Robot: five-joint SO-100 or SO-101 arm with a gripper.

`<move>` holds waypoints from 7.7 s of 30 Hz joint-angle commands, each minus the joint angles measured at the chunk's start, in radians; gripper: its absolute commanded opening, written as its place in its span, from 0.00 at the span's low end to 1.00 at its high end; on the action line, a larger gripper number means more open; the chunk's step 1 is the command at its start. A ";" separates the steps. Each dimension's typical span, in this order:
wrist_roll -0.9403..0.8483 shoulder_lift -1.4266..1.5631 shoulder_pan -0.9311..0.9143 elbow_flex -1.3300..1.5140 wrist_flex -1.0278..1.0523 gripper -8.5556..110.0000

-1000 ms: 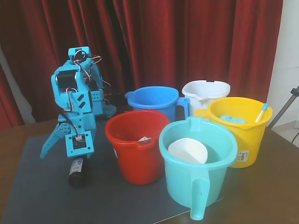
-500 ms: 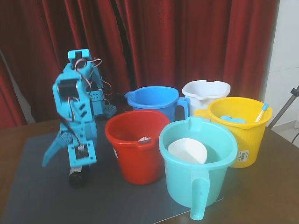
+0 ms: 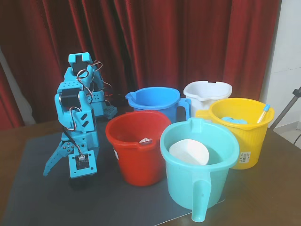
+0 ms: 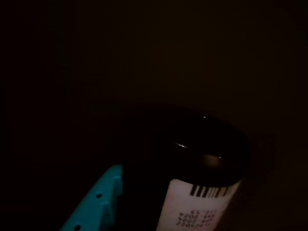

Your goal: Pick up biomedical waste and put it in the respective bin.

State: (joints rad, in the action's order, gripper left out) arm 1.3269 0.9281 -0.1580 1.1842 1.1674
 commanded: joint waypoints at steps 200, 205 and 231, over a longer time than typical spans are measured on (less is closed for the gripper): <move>-1.212 2.189 -0.029 1.733 -0.160 0.07; -1.209 2.189 0.115 1.752 -0.167 0.07; -1.210 2.192 0.150 1.750 0.101 0.07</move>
State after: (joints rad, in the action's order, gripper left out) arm 0.1166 3.1155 -0.0138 2.9391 1.2609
